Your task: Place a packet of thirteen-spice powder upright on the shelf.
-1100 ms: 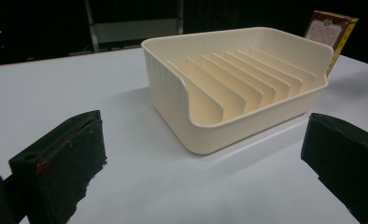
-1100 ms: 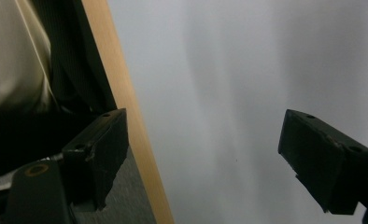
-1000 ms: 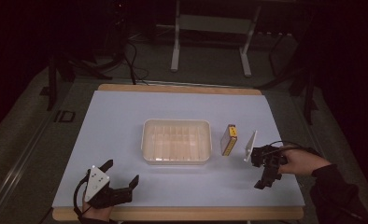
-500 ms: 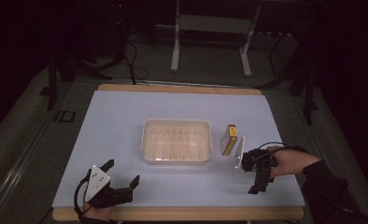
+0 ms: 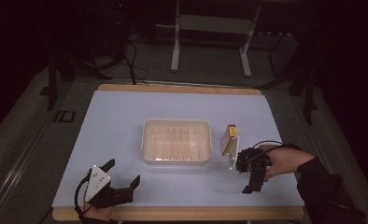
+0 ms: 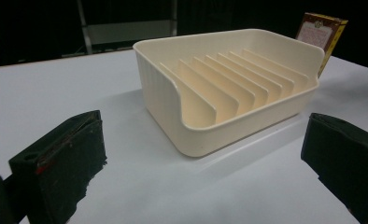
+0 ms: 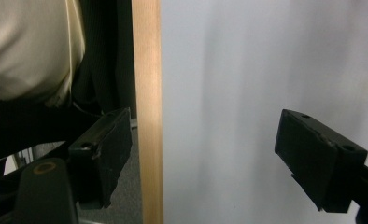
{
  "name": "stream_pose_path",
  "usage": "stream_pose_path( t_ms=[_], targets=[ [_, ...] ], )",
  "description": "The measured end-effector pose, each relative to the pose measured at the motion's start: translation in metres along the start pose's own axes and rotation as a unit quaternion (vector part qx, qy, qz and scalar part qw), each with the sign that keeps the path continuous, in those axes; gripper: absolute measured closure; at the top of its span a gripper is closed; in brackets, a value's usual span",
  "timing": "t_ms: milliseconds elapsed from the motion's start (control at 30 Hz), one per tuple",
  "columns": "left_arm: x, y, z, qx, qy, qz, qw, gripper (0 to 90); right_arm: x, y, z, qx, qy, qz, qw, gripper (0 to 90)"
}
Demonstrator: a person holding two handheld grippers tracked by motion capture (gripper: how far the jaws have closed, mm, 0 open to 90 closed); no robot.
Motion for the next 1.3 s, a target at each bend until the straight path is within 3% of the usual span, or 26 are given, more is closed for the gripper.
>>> stream_pose_path(
  t_ms=[233, 500, 633, 933, 1267, 1300],
  targets=[
    [0.000, 0.001, 0.000, -0.001, 0.001, -0.001, 1.0000, 0.0, 0.003, -0.010, 0.006, 0.015, -0.013, -0.013, 0.9997, 17.7],
    [0.000, 0.001, 0.000, 0.000, 0.000, 0.001, 1.0000, 0.0, 0.010, -0.031, 0.011, 0.021, -0.042, -0.047, 0.9978, 17.7],
    [0.000, 0.001, 0.000, 0.001, -0.001, 0.001, 1.0000, 0.0, 0.011, -0.040, 0.012, 0.017, -0.041, -0.051, 0.9977, 17.7],
    [0.000, 0.000, 0.001, 0.003, -0.001, -0.002, 1.0000, 0.0, 0.023, -0.064, 0.013, 0.027, -0.048, -0.085, 0.9949, 18.4],
    [0.001, 0.001, 0.001, 0.004, -0.003, -0.006, 1.0000, 0.0, 0.040, -0.073, 0.007, 0.027, -0.018, -0.083, 0.9960, 19.9],
    [0.001, 0.001, 0.001, 0.004, -0.005, -0.008, 0.9999, 0.0, 0.046, -0.075, 0.005, 0.026, -0.002, -0.085, 0.9961, 19.7]
  ],
)
Point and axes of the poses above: each handheld gripper's, and its own axes: y roughly forward along the jaws, z roughly out of its top, x roughly to its right, the point moved 9 cm from there along y, roughly forward along the jaws, and after that the axes turned 10 degrees about -y, right-handed, at the moved point
